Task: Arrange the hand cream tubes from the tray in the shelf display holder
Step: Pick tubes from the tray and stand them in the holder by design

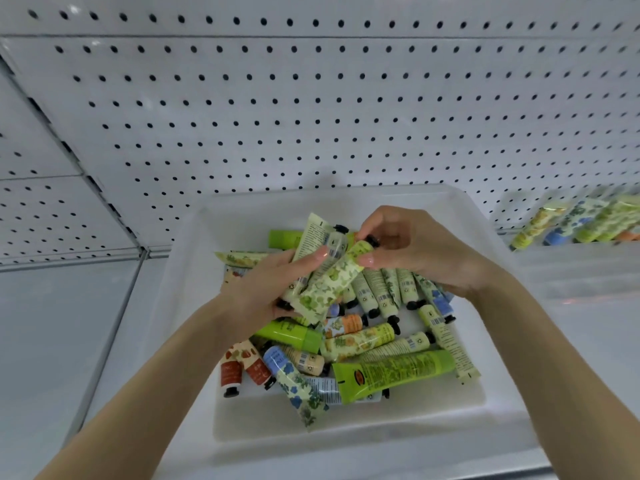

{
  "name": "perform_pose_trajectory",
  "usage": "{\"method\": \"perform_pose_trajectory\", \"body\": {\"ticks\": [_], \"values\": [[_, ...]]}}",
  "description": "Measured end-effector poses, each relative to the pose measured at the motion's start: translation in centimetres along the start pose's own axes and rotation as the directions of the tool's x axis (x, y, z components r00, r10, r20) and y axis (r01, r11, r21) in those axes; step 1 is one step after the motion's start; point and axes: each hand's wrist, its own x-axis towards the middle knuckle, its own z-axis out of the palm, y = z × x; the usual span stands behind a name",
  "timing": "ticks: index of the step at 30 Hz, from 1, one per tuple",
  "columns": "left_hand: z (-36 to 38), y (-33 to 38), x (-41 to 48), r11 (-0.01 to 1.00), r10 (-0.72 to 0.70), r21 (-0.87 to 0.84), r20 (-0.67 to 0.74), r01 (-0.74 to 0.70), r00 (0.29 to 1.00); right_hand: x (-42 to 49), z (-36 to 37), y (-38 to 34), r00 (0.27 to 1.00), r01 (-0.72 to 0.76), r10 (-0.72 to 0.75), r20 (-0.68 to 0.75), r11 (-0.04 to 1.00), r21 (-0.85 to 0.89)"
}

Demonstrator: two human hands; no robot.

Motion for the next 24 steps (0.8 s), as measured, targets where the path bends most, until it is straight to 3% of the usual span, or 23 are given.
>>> {"method": "perform_pose_trajectory", "body": {"ticks": [6, 14, 17, 19, 21, 24], "values": [[0.7, -0.1, -0.5, 0.992, 0.044, 0.119, 0.072, -0.053, 0.996, 0.0, 1.3, -0.2, 0.996, 0.059, -0.058, -0.071, 0.998, 0.012], [0.3, -0.1, -0.4, 0.989, 0.071, 0.124, 0.049, -0.077, 0.996, 0.0, -0.2, -0.1, 0.987, 0.029, -0.019, -0.159, 0.998, 0.061], [0.2, -0.2, -0.2, 0.989, 0.077, 0.12, 0.043, -0.082, 0.996, 0.0, -3.0, 1.5, 0.956, -0.071, 0.049, -0.289, 0.995, -0.065], [0.2, -0.3, -0.1, 0.99, 0.078, 0.112, 0.043, -0.082, 0.996, 0.2, -4.7, 3.4, 0.932, -0.213, 0.129, -0.34, 0.951, -0.222], [0.2, -0.3, 0.0, 0.991, 0.077, 0.11, 0.041, -0.081, 0.996, 0.4, -5.5, 5.2, 0.911, -0.359, 0.229, -0.344, 0.85, -0.385], [0.2, -0.3, 0.1, 0.991, 0.07, 0.109, 0.025, -0.073, 0.997, 0.9, -5.2, 6.3, 0.897, -0.422, 0.293, -0.332, 0.792, -0.441]]}}
